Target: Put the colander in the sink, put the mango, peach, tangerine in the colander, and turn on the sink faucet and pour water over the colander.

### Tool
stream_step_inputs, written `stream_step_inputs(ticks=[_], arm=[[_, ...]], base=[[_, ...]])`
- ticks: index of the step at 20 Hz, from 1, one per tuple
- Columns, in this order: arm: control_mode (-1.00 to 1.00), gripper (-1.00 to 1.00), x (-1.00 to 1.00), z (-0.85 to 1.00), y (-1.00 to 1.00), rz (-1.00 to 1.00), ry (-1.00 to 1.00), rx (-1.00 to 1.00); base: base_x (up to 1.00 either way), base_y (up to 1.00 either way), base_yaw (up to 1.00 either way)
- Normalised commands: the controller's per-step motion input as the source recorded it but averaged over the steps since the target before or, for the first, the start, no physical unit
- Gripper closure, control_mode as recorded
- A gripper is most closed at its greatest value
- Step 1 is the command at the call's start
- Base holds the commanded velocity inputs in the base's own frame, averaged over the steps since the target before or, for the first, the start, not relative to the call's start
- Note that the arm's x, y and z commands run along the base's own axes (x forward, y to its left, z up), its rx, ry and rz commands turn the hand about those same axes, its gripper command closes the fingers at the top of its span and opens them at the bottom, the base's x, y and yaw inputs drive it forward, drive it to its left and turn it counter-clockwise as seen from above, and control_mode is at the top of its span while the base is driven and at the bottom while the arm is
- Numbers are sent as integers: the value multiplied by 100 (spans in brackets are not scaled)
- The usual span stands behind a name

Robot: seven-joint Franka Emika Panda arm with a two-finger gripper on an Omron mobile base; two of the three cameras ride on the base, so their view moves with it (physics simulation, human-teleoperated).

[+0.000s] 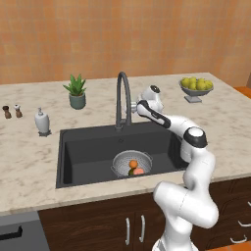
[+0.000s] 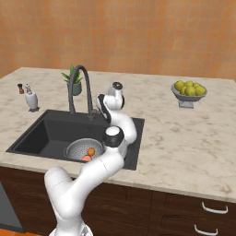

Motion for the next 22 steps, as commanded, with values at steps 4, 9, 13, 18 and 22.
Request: stream_step_inputs(ticks=[4, 9, 13, 18, 22], arm=[[-100, 100, 7, -86, -99, -21, -1, 0], [-100, 100, 7, -73, -85, -21, 0, -3], [-100, 100, 1, -23, -51, -22, 2, -3], [-100, 100, -11, 0, -37, -19, 7, 0], [-100, 100, -2, 0, -22, -2, 0, 0]], base=[[0, 0, 0], [0, 0, 0], [0, 0, 0], [0, 0, 0], [0, 0, 0]])
